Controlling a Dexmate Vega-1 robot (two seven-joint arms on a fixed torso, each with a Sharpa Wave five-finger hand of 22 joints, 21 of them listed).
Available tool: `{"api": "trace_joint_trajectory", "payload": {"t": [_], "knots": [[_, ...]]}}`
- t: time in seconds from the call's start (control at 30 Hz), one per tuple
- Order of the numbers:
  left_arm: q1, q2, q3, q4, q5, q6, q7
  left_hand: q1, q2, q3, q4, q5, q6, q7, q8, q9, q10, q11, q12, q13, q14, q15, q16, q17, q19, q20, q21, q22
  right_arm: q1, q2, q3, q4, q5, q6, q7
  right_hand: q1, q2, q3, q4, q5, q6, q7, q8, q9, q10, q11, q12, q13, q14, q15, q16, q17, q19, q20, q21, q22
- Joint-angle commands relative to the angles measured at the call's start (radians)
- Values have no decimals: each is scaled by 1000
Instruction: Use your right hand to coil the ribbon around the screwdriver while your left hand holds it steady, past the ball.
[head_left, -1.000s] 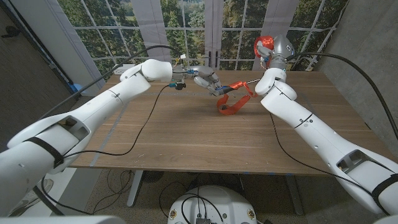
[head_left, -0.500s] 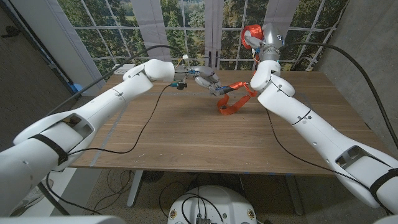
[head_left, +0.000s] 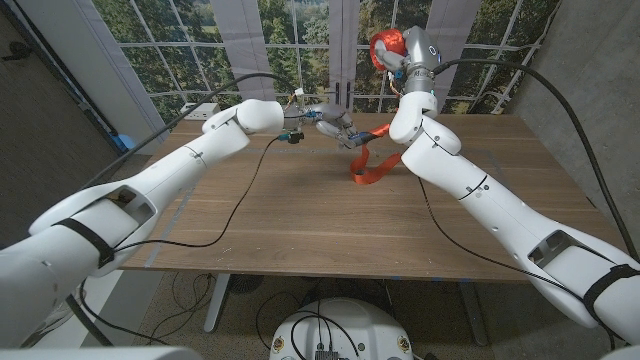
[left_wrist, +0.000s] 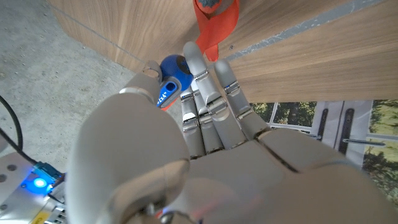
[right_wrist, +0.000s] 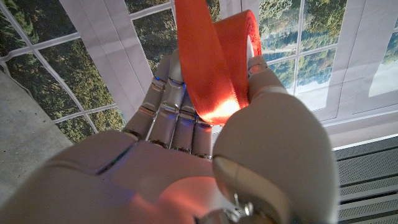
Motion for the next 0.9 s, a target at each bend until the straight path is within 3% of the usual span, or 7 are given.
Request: {"api": "trace_joint_trajectory", "payload": {"t": [0.03,0.47,0.53,0.9], "knots": [[7,-19,-6,19,12,8,73,96,101,89,-32,4,155,-71,3,31,174,-162,-3,83,21,-45,-1,0,5,-4,5,1,-68,35,37,-59,-18,-20,-31,94,94,28,-22,5,218,-39,82,127,102,-60,84,104,30,-129,1,1,5,-1,8,3],[35,-41,-27,6,3,51,173,98,99,87,-34,4,158,-70,3,30,180,-165,-4,81,28,-45,2,-1,10,-5,6,1,-190,46,64,-172,-60,-53,-114,93,89,34,-22,6,220,-37,82,129,106,-54,85,104,37,-127,-4,3,11,3,12,3],[41,-42,-29,-6,7,66,191,98,99,87,-34,3,159,-71,3,30,180,-166,-3,83,30,-45,2,-2,11,-6,6,1,-196,44,44,-183,-100,-86,-131,94,88,34,-22,6,219,-35,83,131,108,-55,84,100,39,-126,-4,2,12,5,12,3],[19,-61,-14,24,0,45,187,99,98,86,-35,3,162,-69,1,28,180,-165,-4,83,32,-44,2,-3,12,-5,6,0,-317,31,38,-266,-180,-107,-189,94,87,36,-23,7,224,-34,83,131,109,-53,87,105,43,-126,-3,3,15,7,14,3]]}}
